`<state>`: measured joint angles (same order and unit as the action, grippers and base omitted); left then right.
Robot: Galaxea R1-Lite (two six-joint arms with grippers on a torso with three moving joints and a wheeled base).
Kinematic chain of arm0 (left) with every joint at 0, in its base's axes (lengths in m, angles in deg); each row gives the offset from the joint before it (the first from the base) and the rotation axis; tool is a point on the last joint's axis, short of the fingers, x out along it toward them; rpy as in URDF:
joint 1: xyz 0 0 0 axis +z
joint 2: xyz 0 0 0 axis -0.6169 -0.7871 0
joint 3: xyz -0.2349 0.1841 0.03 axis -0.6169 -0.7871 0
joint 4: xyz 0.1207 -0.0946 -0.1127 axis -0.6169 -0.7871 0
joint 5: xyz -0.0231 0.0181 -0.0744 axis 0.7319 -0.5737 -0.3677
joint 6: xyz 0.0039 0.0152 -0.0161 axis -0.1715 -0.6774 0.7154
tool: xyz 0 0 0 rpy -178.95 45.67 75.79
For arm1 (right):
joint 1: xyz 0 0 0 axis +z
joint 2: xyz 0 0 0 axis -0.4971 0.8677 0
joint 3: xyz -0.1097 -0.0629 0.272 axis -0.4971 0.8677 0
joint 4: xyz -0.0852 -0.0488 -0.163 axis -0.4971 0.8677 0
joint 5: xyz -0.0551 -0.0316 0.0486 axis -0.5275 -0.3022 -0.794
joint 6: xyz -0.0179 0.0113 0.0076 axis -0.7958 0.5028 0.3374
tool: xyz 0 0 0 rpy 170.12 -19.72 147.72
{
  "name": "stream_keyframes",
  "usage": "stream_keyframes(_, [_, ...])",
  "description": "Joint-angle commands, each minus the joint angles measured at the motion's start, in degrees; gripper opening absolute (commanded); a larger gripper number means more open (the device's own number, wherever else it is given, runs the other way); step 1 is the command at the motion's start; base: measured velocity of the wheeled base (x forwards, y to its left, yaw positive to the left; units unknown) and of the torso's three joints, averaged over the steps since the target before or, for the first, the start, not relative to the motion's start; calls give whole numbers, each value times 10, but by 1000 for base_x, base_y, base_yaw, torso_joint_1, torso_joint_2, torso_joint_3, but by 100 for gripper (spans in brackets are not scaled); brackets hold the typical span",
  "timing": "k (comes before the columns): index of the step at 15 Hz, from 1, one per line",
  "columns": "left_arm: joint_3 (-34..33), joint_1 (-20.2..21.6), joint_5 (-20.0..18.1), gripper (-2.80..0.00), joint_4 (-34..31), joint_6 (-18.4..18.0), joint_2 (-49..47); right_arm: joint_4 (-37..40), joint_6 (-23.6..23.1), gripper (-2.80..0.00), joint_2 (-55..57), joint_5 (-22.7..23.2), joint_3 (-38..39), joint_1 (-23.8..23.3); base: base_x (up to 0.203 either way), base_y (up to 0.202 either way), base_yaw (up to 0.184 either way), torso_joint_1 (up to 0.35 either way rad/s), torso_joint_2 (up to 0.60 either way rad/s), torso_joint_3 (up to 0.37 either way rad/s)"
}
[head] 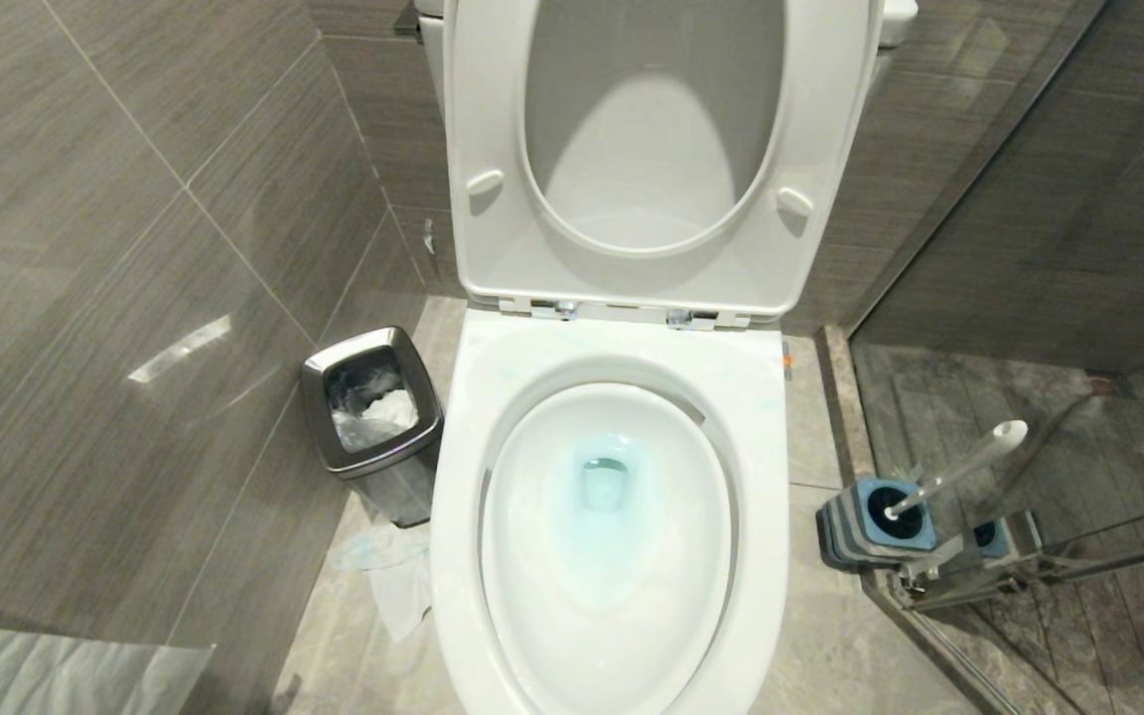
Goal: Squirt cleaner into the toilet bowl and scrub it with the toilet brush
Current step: Flush the toilet
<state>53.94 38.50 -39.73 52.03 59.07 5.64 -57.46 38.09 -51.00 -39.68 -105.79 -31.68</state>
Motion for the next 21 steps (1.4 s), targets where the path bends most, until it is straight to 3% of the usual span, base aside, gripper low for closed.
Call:
stream_keyframes(1, [0,0,0,-280,0,0,0,-1,1,-280,-3,-17,13,1,0,0,0,0,0,0])
stream_keyframes(4, [0,1,0,-280,0,0,0,7,5,-280,-50,-23,22,19,0,0,0,0,0,0])
stream_keyframes(8, [0,1,0,-280,0,0,0,16,4,-280,-135,-26,96,24,0,0,0,0,0,0])
stream_keyframes(14, [0,0,0,-280,0,0,0,7,2,-280,-141,-61,149,24,0,0,0,0,0,0])
stream_keyframes(19, [0,1,0,-280,0,0,0,-152,-22,-280,-141,-167,251,24,0,0,0,0,0,0])
stream_keyframes(21, [0,0,0,-280,0,0,0,-163,-25,-280,-141,-162,257,24,0,0,0,0,0,0])
